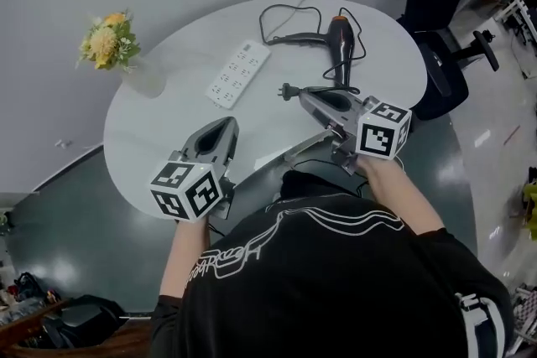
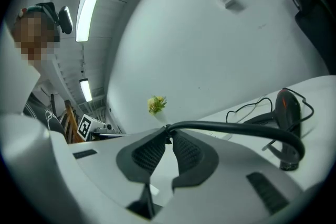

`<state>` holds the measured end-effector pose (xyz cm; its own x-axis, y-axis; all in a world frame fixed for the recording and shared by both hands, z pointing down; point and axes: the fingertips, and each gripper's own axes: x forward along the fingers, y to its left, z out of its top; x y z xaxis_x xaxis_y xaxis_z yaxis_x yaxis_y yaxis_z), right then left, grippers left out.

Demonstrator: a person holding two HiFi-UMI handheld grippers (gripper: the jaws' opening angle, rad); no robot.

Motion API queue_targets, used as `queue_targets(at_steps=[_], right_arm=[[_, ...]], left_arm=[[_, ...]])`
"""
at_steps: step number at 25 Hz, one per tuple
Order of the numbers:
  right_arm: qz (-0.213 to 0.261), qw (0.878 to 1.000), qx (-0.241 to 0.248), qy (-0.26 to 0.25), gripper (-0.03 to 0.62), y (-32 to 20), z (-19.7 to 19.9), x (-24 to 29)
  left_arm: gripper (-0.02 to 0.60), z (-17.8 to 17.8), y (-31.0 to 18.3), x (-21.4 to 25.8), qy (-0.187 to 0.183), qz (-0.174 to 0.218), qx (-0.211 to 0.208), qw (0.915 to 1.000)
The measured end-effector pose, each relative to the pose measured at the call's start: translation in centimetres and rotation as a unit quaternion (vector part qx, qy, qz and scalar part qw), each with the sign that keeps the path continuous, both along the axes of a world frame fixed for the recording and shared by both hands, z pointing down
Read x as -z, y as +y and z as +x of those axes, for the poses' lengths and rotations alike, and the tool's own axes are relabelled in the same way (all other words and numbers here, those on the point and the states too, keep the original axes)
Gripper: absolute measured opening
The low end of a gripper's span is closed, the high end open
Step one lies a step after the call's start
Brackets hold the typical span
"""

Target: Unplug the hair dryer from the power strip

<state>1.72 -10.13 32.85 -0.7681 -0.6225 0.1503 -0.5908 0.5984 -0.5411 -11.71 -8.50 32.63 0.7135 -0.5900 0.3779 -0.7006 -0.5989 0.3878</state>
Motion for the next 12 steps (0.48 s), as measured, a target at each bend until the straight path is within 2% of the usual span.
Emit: queue_targets(at_steps=[5,12], right_arm=[[0.020,1.000,-0.012,-0.020,0.028,0.6,0.2,1.7],[0.039,0.999,-0.015,-0.027,0.028,1.1,0.9,3.2]], left_arm=[[0.002,0.6,1.2,2.1,0.000,0.023,-0.014,0.9996],[0.002,0.6,1.5,3.7,0.013,0.033,-0.005,0.9994]])
